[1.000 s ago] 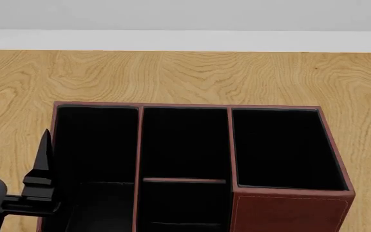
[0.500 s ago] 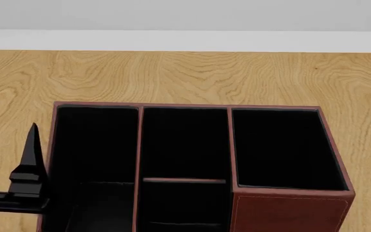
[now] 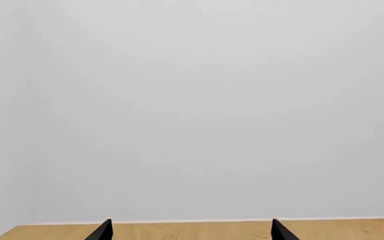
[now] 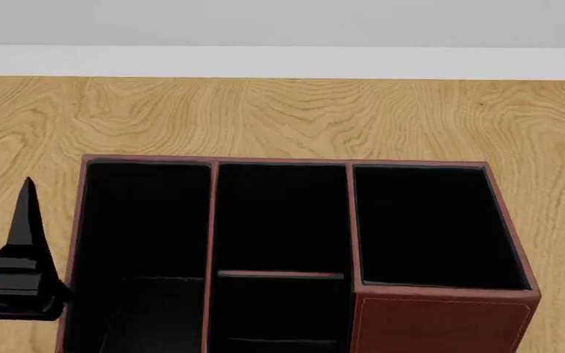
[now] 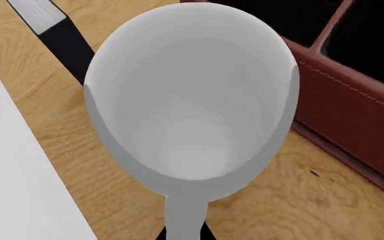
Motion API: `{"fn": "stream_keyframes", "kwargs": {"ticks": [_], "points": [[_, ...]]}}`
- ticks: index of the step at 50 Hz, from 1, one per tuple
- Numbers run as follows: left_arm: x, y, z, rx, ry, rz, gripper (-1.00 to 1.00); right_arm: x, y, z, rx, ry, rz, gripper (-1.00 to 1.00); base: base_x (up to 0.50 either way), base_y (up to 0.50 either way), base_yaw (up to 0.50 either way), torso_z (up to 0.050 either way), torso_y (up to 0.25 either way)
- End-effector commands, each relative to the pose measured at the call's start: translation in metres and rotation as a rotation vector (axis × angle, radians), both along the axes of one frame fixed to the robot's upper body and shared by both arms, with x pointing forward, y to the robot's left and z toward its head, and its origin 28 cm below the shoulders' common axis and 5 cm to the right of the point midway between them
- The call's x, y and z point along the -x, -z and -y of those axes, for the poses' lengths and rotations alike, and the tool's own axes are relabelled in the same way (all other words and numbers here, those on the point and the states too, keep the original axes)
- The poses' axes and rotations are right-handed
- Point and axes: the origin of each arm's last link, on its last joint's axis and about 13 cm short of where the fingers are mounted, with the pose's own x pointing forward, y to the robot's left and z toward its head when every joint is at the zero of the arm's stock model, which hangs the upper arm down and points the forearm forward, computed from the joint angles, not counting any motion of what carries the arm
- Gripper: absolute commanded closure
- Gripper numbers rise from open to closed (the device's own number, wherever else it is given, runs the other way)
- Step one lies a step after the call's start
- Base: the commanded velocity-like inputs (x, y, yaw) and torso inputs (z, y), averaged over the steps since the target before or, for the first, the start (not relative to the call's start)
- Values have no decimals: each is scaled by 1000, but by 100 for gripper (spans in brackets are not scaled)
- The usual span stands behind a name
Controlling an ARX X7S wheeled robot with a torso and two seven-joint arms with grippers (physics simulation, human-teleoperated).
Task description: Pick up the white mug and place it to the right of the caddy.
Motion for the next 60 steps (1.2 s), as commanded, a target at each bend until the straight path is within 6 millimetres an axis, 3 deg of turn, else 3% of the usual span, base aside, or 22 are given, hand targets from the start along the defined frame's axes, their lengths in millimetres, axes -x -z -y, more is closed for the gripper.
{"fn": "stream_keyframes", "kwargs": {"ticks": [1, 37, 60], "points": [[10, -10, -5, 11, -38, 54, -100, 4, -8, 1, -5, -7, 34, 100, 0, 0, 0, 0, 0], [10, -12, -9, 12, -61, 64, -100, 19, -52, 9, -25, 37, 216, 100, 0, 0, 0, 0, 0], [10, -11, -11, 21, -60, 63, -100, 11, -67, 17, -41, 104, 270, 100, 0, 0, 0, 0, 0]]}}
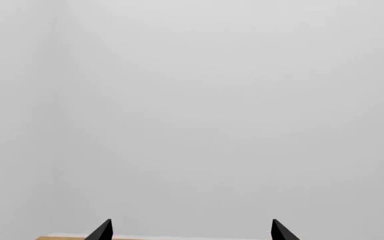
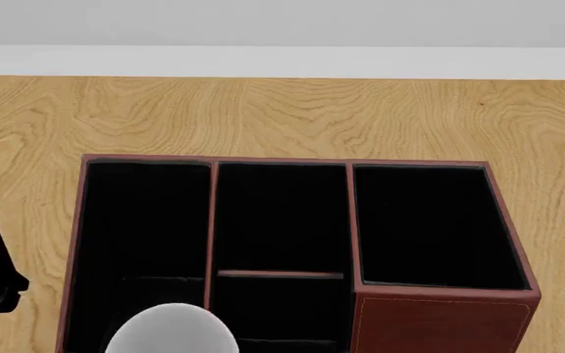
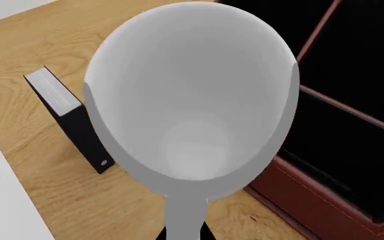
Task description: Pick up the white mug and place it to the right of the caddy.
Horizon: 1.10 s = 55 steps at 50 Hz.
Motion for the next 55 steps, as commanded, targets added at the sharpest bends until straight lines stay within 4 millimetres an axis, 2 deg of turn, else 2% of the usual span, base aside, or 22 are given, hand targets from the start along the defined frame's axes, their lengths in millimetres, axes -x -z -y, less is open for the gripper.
{"fn": "stream_keyframes", "kwargs": {"ticks": [1, 15, 55], "points": [[0, 1, 0, 4, 6, -3, -100, -6, -9, 5, -14, 34, 40, 100, 0, 0, 0, 0, 0], [0, 2, -1, 10, 3, 2, -100, -12, -19, 6, -29, 54, 75, 100, 0, 0, 0, 0, 1], [-1, 2, -1, 19, 26, 0, -100, -19, -69, 15, -32, 106, 188, 100, 0, 0, 0, 0, 0]]}}
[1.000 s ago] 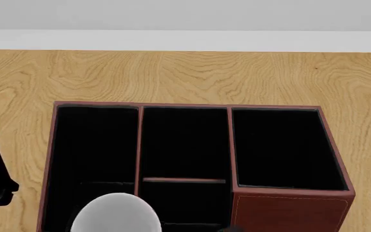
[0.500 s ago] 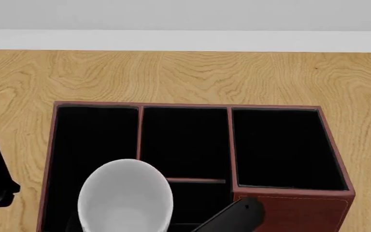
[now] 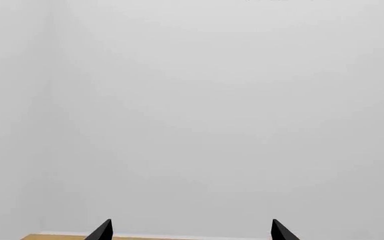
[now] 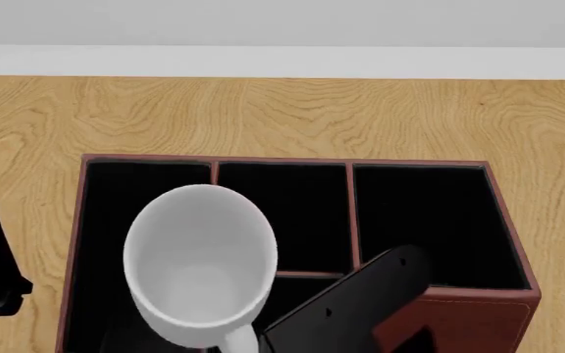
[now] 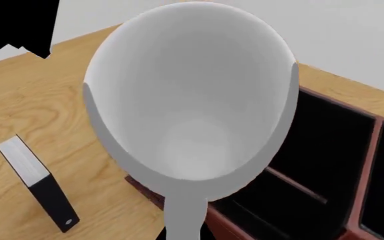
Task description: Pick up the white mug and place it to the right of the caddy.
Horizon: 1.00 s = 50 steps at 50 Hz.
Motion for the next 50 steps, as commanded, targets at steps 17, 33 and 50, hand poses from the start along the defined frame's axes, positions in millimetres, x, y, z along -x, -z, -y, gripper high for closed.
{"fn": "stream_keyframes", "kwargs": {"ticks": [17, 33, 50], "points": [[0, -1, -1, 4, 3, 4, -100, -4, -32, 14, 17, 90, 48, 100, 0, 0, 0, 0, 0], [1, -4, 2, -2, 9, 9, -100, -2, -46, 21, 16, 137, 49, 100, 0, 0, 0, 0, 1], [0, -3, 2, -5, 11, 7, -100, 1, -56, 28, 13, 184, 66, 100, 0, 0, 0, 0, 1]]}}
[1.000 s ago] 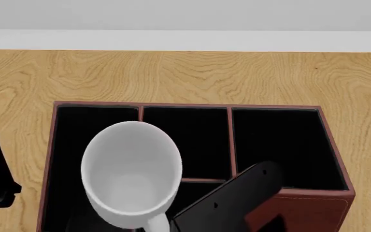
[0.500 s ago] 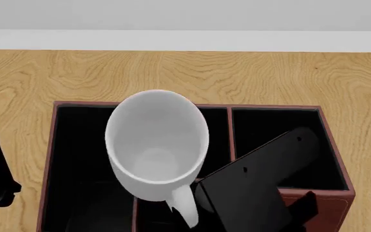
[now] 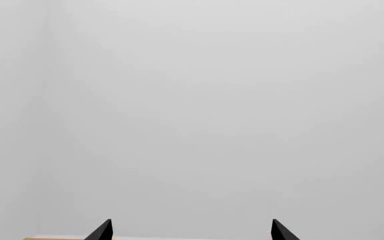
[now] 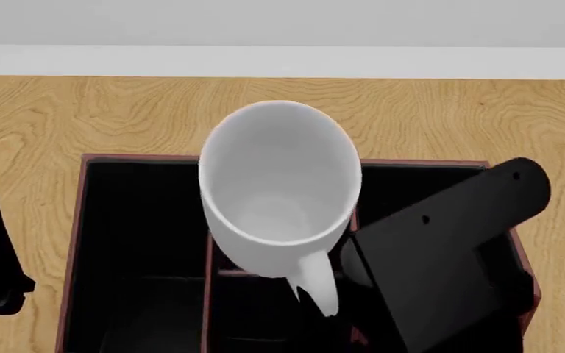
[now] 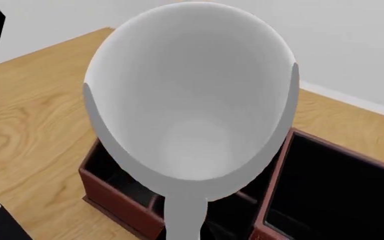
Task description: Pick up the white mug and place it to the right of the caddy.
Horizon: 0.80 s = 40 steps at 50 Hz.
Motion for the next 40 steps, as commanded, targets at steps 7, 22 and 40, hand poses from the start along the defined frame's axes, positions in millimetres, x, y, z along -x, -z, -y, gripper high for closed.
{"fn": "stream_keyframes", "kwargs": {"ticks": [7, 22, 40], "points": [[0, 0, 0, 5, -4, -4, -100, 1, -10, 9, -11, 54, 34, 100, 0, 0, 0, 0, 0], [0, 1, -1, 2, -1, 2, -100, 0, -16, 20, -22, 103, 41, 100, 0, 0, 0, 0, 1], [-2, 2, -1, 15, 8, 3, -100, -1, -19, 31, -9, 190, 31, 100, 0, 0, 0, 0, 1]]}}
